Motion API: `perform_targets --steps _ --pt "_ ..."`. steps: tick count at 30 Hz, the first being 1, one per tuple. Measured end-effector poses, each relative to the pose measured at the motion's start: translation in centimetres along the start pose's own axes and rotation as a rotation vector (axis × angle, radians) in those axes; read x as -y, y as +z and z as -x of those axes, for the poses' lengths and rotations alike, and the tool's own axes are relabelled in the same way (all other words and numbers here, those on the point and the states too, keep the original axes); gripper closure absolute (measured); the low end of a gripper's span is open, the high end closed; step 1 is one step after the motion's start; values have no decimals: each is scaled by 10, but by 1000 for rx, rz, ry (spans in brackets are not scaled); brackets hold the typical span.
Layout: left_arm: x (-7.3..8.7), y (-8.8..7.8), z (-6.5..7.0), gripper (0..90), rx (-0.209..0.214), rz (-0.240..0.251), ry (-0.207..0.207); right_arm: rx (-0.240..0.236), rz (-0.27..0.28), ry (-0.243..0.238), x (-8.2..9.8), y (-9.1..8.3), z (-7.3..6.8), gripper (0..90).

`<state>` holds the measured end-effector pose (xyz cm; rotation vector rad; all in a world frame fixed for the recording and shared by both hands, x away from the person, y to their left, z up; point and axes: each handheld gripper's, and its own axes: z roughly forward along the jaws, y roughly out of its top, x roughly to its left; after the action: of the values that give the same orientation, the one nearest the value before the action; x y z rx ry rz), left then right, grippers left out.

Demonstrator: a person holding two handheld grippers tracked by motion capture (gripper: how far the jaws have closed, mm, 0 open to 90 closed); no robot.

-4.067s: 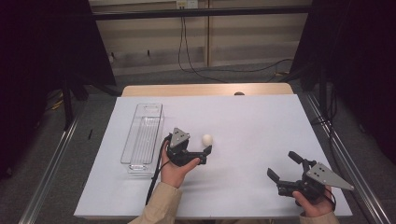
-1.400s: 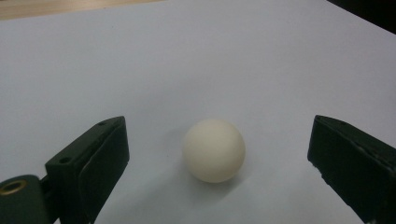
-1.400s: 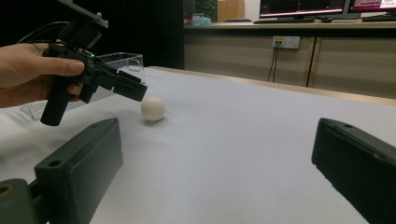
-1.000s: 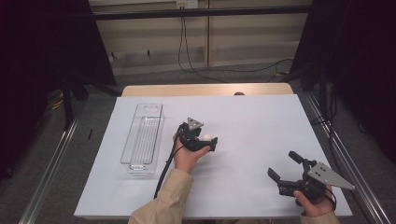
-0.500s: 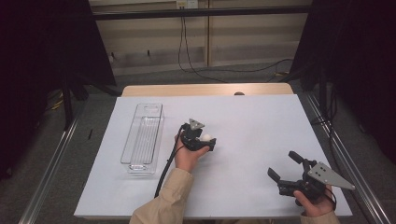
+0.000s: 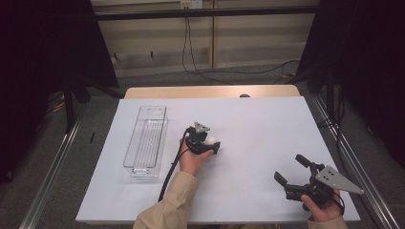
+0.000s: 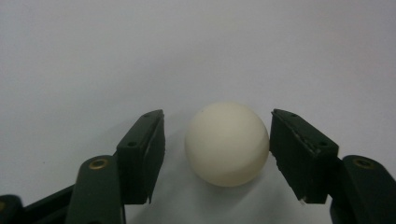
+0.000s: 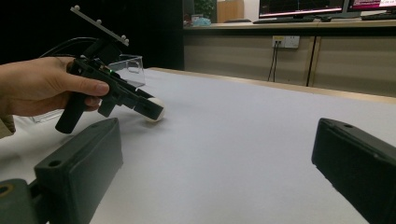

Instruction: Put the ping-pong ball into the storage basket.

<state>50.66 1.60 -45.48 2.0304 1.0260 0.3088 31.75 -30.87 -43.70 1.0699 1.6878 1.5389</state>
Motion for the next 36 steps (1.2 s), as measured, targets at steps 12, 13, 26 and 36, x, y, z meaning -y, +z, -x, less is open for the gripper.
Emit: perform_targets --steps 12,13,26,36 --pt "1 1 -1 447 6 -13 6 -2 0 -4 0 -1 1 14" --pt "1 1 -2 455 5 -21 10 2 4 -5 0 -1 1 14" --pt "1 3 -1 510 8 -18 -14 6 11 7 -1 -1 0 14" --pt "1 0 -2 511 5 -37 -14 5 11 10 -1 -1 0 14"
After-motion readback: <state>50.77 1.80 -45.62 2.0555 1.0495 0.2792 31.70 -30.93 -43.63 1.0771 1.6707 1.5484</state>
